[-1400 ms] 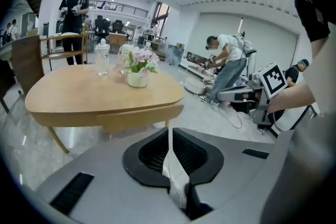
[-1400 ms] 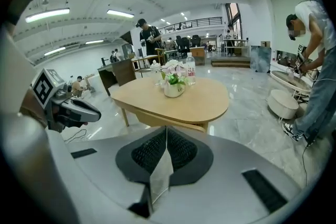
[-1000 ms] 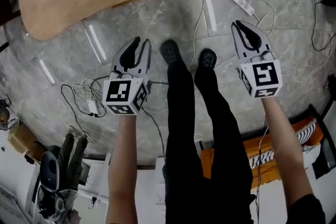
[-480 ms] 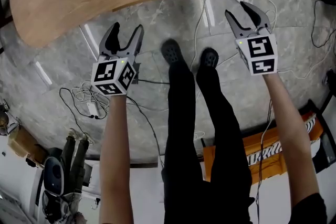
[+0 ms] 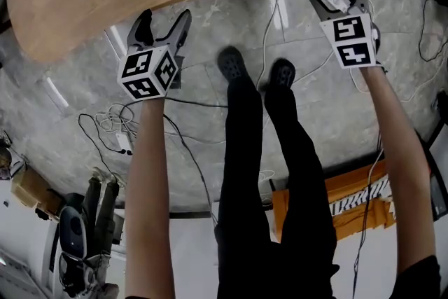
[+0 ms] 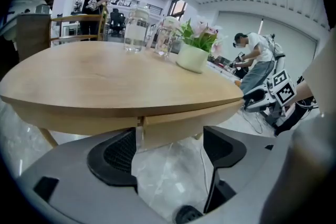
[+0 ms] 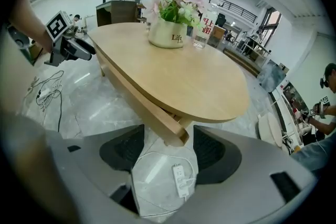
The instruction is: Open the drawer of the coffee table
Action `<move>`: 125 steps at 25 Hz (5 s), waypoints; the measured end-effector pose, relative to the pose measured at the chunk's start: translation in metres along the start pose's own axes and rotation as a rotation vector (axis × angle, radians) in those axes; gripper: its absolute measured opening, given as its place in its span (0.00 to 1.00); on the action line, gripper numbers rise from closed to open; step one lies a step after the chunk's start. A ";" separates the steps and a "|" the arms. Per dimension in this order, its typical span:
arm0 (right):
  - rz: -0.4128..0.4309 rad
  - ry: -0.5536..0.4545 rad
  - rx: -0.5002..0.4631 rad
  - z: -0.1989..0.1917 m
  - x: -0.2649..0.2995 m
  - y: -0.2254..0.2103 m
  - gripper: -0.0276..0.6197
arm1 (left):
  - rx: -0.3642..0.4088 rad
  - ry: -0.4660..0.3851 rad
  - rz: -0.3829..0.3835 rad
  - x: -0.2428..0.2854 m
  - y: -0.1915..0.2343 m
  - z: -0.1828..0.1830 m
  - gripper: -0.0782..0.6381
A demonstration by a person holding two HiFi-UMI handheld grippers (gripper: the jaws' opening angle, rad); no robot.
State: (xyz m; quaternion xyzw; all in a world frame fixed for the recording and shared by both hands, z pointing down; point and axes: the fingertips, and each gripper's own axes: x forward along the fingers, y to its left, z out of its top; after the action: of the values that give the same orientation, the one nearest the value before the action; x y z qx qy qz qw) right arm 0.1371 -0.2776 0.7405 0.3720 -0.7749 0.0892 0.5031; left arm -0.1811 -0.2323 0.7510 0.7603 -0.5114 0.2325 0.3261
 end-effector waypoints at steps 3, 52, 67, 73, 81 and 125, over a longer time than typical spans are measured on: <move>0.005 0.031 -0.006 -0.002 0.011 -0.004 0.43 | 0.000 -0.008 -0.002 0.008 -0.002 0.004 0.66; 0.085 0.149 -0.107 -0.091 -0.035 0.066 0.32 | 0.007 0.144 0.064 -0.050 -0.050 -0.090 0.57; 0.119 0.188 -0.146 -0.103 -0.038 0.075 0.32 | -0.030 0.181 0.076 -0.059 -0.058 -0.114 0.57; 0.124 0.212 -0.164 -0.111 -0.031 0.079 0.32 | -0.032 0.224 0.079 -0.053 -0.058 -0.125 0.57; 0.116 0.208 -0.156 -0.112 -0.028 0.081 0.31 | -0.040 0.226 0.088 -0.050 -0.058 -0.129 0.57; 0.063 -0.511 0.430 0.099 -0.474 0.058 0.36 | 0.014 -0.412 0.091 -0.442 -0.275 0.133 0.61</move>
State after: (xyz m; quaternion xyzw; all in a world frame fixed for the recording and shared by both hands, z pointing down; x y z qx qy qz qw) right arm 0.1306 -0.0562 0.3061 0.4559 -0.8506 0.1698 0.1995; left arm -0.0853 0.0193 0.2859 0.7701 -0.5996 0.0903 0.1983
